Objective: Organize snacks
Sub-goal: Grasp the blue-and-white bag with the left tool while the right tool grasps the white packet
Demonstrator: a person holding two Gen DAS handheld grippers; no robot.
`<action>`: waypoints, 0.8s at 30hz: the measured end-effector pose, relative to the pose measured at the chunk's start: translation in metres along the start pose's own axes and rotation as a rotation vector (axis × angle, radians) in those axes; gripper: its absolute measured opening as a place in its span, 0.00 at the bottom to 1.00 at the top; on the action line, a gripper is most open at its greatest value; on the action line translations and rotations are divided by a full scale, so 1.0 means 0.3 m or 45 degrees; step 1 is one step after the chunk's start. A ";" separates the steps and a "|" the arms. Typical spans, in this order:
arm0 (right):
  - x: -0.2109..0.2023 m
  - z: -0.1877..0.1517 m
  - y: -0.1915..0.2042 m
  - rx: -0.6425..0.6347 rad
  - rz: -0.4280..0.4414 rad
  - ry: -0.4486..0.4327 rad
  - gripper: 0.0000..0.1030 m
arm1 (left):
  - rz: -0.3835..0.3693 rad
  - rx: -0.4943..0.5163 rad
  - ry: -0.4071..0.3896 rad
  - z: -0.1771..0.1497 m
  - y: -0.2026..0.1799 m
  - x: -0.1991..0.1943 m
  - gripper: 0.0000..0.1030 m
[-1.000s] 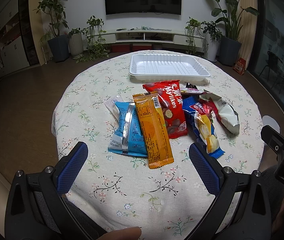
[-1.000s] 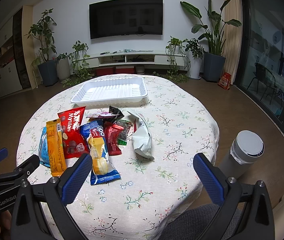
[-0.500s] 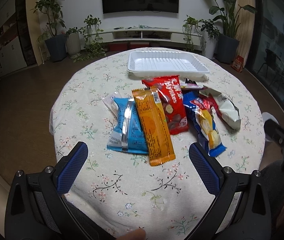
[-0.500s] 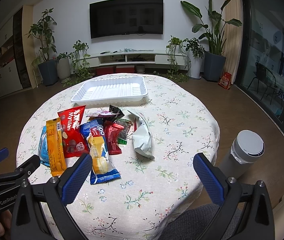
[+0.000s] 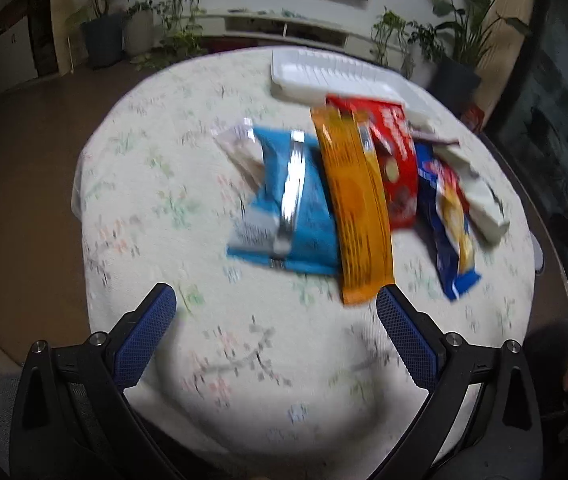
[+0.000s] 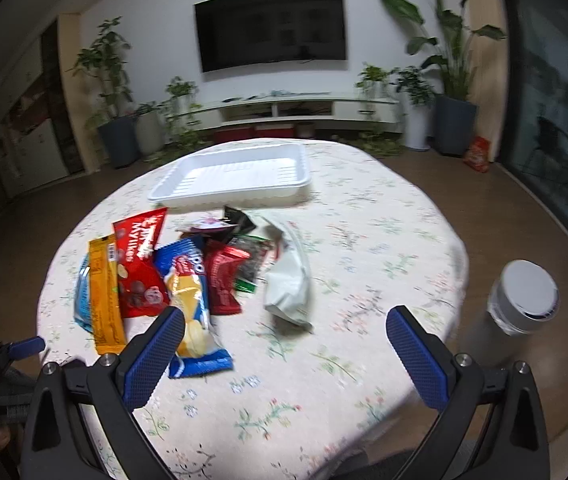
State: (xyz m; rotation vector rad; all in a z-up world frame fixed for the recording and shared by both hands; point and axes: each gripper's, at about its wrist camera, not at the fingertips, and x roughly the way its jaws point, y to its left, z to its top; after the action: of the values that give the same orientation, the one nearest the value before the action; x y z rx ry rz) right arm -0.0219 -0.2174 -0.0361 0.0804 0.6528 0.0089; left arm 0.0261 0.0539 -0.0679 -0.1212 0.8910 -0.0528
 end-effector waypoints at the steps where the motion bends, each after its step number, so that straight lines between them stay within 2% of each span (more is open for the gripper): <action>1: 0.020 0.011 -0.006 -0.006 0.029 0.013 1.00 | 0.010 0.028 -0.017 0.017 -0.005 0.005 0.98; 4: 0.079 0.046 -0.030 -0.008 0.074 0.067 0.98 | -0.028 0.082 -0.007 0.053 -0.014 0.027 0.98; 6: 0.116 0.069 -0.049 0.000 0.098 0.113 0.88 | -0.045 0.073 0.015 0.081 -0.007 0.054 0.98; 10: 0.205 0.131 -0.086 -0.020 0.142 0.198 0.82 | -0.068 0.018 0.098 0.157 0.058 0.115 0.98; 11: 0.232 0.148 -0.099 -0.014 0.146 0.218 0.82 | -0.055 0.013 0.103 0.179 0.073 0.124 0.94; 15: 0.337 0.190 -0.131 0.014 0.157 0.309 0.69 | -0.080 0.046 0.128 0.243 0.112 0.156 0.92; 17: 0.382 0.190 -0.134 0.025 0.173 0.347 0.64 | -0.097 0.080 0.150 0.259 0.117 0.175 0.92; 19: 0.411 0.177 -0.130 0.035 0.197 0.367 0.64 | -0.141 0.089 0.160 0.269 0.117 0.199 0.88; 21: 0.437 0.155 -0.126 0.030 0.210 0.394 0.59 | -0.182 0.086 0.175 0.265 0.112 0.223 0.83; 24: 0.477 0.132 -0.129 0.016 0.214 0.432 0.56 | -0.207 0.077 0.196 0.262 0.111 0.249 0.83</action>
State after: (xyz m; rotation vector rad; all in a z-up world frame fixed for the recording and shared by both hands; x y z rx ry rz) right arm 0.1152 -0.2541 -0.0946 0.1479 0.9837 0.1838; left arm 0.1342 0.0863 -0.0810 -0.1345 1.0309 -0.2430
